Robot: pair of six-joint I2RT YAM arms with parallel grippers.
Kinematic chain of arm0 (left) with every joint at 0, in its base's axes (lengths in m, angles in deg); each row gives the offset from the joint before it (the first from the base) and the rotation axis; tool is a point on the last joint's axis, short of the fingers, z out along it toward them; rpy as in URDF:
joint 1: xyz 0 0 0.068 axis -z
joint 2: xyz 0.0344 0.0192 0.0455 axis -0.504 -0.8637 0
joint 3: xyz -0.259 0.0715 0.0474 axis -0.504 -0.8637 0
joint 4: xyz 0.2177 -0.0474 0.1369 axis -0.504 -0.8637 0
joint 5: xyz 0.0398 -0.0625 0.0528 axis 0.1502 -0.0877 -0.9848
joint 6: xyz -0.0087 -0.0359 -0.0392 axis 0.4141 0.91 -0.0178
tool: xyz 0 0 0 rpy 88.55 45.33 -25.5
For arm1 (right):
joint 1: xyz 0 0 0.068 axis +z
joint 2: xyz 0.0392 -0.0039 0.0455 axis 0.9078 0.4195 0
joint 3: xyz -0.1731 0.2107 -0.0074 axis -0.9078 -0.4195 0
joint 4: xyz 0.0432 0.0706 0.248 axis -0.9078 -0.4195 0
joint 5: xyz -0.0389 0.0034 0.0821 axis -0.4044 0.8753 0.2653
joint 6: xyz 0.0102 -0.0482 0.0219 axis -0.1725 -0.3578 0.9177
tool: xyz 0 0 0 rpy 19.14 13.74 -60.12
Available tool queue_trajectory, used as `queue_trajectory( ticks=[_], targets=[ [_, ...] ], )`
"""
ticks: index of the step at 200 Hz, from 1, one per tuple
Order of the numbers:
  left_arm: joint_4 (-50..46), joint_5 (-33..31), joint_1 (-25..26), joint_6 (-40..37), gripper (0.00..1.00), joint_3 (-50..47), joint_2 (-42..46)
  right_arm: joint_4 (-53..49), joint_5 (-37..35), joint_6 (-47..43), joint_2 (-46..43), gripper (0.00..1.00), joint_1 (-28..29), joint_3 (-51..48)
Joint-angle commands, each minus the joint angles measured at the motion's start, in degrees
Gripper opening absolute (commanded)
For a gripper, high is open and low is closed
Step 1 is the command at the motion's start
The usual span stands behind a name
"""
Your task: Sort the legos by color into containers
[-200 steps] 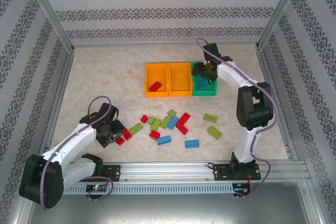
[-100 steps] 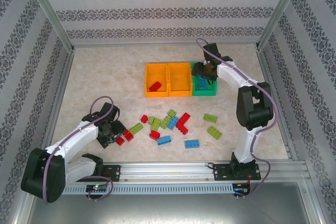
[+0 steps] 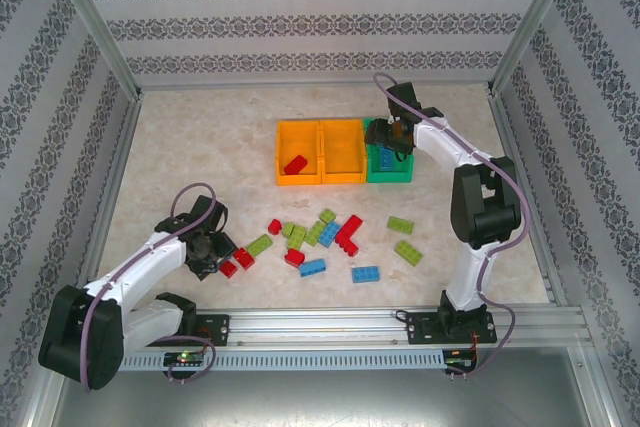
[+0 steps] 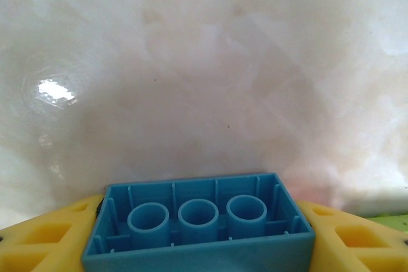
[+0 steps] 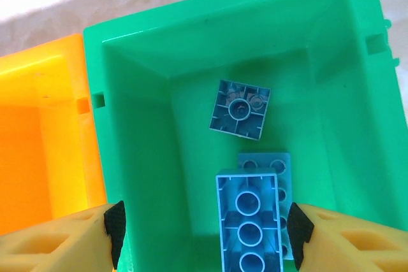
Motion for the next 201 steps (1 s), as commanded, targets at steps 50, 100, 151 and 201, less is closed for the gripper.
queue_trajectory(
  ticks=[50, 100, 151, 201],
  targets=[
    [-2.76, -4.51, -0.56, -6.53, 0.58, 15.84, -0.94, 3.15, 0.1, -0.13, -11.33, 0.71, -0.32, -4.36],
    [8.05, 1.94, 3.68, -13.33, 0.57, 31.91, -14.33, 3.9, -0.74, 2.11, -19.32, 0.72, -6.67, -14.43],
    [13.03, 9.08, 14.05, -23.01, 0.57, 58.12, -37.44, 2.44, 0.54, 2.74, -27.07, 0.73, -10.52, -25.47],
    [14.15, 19.0, 19.24, -28.54, 0.56, 82.31, -56.43, 1.75, 1.18, 5.0, -34.78, 0.74, -11.15, -34.0]
  ],
)
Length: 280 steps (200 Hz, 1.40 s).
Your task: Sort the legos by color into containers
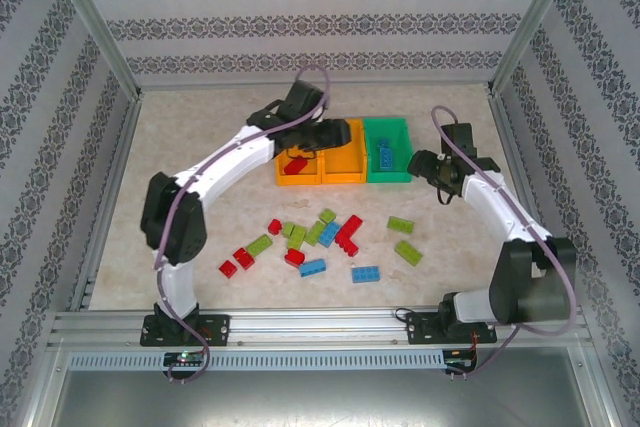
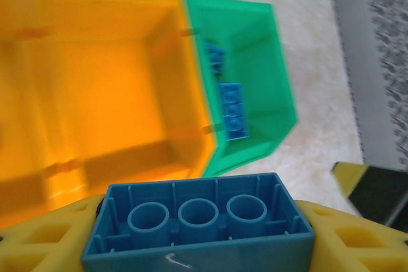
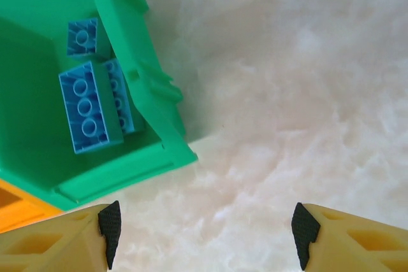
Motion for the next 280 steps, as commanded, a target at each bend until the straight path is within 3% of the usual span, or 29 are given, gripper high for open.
queue_trajectory(
  ticks=[1, 62, 107, 165, 179, 185, 239, 280],
  targets=[
    [2.0, 6.77, 1.92, -5.35, 0.56, 9.68, -6.26, -1.04, 1.14, 1.88, -3.44, 0.74, -0.5, -2.96],
    [-4.66, 12.2, 3.48, -2.89, 0.56, 36.95, -27.53, -2.59, 1.64, 3.2, -9.22, 0.74, -0.5, -7.98],
    [-0.53, 13.04, 3.46, 2.72, 0.61, 40.61, -33.79, -2.37, 2.23, 4.34, -10.98, 0.74, -0.5, -9.97],
    [-0.29, 13.61, 3.46, 4.54, 0.8, 40.52, -35.08, -2.41, 4.74, 3.73, -11.18, 0.74, 0.64, -10.53],
    [0.27, 14.77, 3.51, 5.69, 0.89, 40.52, -34.85, -3.99, 3.79, 3.4, -11.53, 0.75, 2.93, -10.43],
    [0.41, 15.05, 3.56, 6.19, 1.0, 40.54, -34.6, -4.86, 3.1, 3.54, -11.78, 0.75, 3.99, -10.43],
    [0.04, 13.2, 3.64, 6.18, 1.0, 38.58, -29.16, -10.26, -1.84, 8.74, -18.44, 0.78, 14.8, -12.43],
    [-2.04, 8.25, 3.64, 5.46, 1.0, 37.19, -23.93, -14.36, -3.34, 13.61, -22.52, 0.79, 22.16, -14.43]
  ],
)
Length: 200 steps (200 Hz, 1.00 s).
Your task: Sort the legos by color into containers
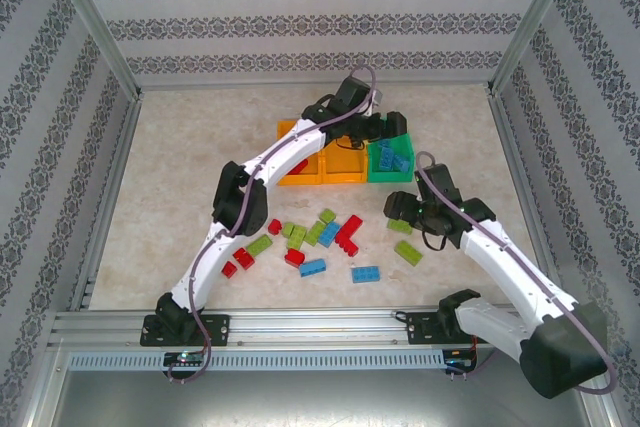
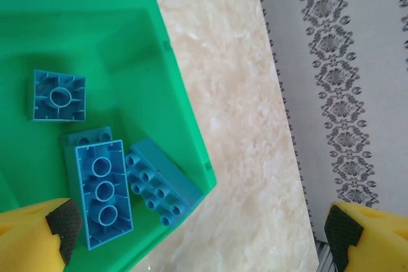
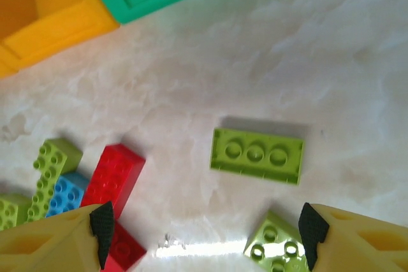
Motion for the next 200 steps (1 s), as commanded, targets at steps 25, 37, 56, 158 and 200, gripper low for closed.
queue_trajectory(
  ticks=[25, 37, 56, 158, 200],
  targets=[
    [-2.16, -6.0, 0.3, -1.65, 1.0, -2.97, 11.04, -3.98, -2.48, 9.88, -1.66, 0.81, 10.72, -4.01],
    [-3.21, -7.83, 0.29, -2.85, 1.0, -4.58, 13.15, -3.4, -2.97, 12.12, -0.4, 0.82, 15.15, -4.66],
    [-4.1, -9.72, 0.07, -4.84, 1.0, -7.84, 16.32, -2.43, -4.12, 14.55, 2.49, 0.83, 22.22, -4.3],
    [5.99, -11.53, -5.31, -3.99, 1.0, -38.66, 34.65, -2.25, -6.57, 18.82, 15.66, 0.92, 35.77, -1.27],
    [6.93, -12.47, -6.7, -3.89, 1.0, -44.67, 38.63, -0.9, -6.1, 17.89, 21.49, 0.92, 36.65, -0.65]
  ],
)
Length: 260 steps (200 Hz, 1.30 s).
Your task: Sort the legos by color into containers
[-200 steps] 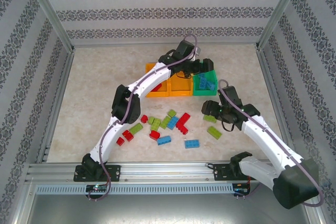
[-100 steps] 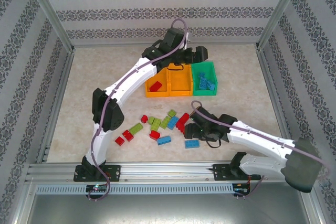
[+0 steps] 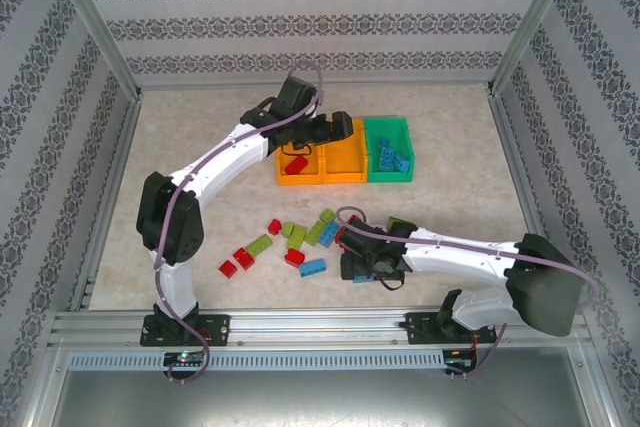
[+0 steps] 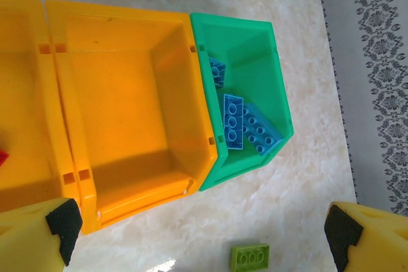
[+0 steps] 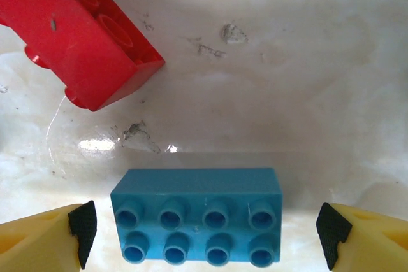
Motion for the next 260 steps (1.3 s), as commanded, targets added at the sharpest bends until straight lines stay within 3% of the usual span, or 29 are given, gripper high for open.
queue_trajectory(
  ticks=[1, 26, 75, 107, 134, 171, 222, 260],
  targets=[
    [3.87, -1.12, -0.91, -0.19, 1.0, -2.48, 3.87, 0.65, -1.25, -0.19, 2.76, 0.92, 0.77, 1.57],
    [4.38, -1.26, -1.87, 0.09, 0.99, -5.25, 5.64, 0.63, -1.24, -1.21, 5.89, 0.84, 0.82, 2.83],
    [3.95, -2.57, -3.32, -0.31, 0.99, -9.54, 9.37, -1.35, -2.59, -1.22, 5.96, 0.57, 0.96, 1.96],
    [2.22, -4.32, -3.58, -1.67, 0.99, -11.63, 11.11, -3.11, -4.74, -2.38, 0.51, 0.56, -1.08, 3.68],
    [1.39, -4.64, -3.64, -2.37, 0.99, -13.59, 12.04, -2.87, -4.46, -6.1, -5.51, 0.55, -8.96, 4.29],
    [0.03, -4.89, -3.69, -4.28, 1.0, -16.57, 13.96, 1.03, 1.04, -16.88, -8.46, 0.56, -27.62, 9.69],
    [-0.28, -4.27, -3.69, -5.62, 1.0, -23.07, 17.37, -0.15, 5.41, -29.12, 8.37, 0.56, -40.74, 29.71],
    [-1.03, -5.68, -3.69, -5.81, 1.0, -25.8, 18.72, -0.74, 6.92, -31.66, 21.11, 0.56, -44.08, 42.33]
  ],
)
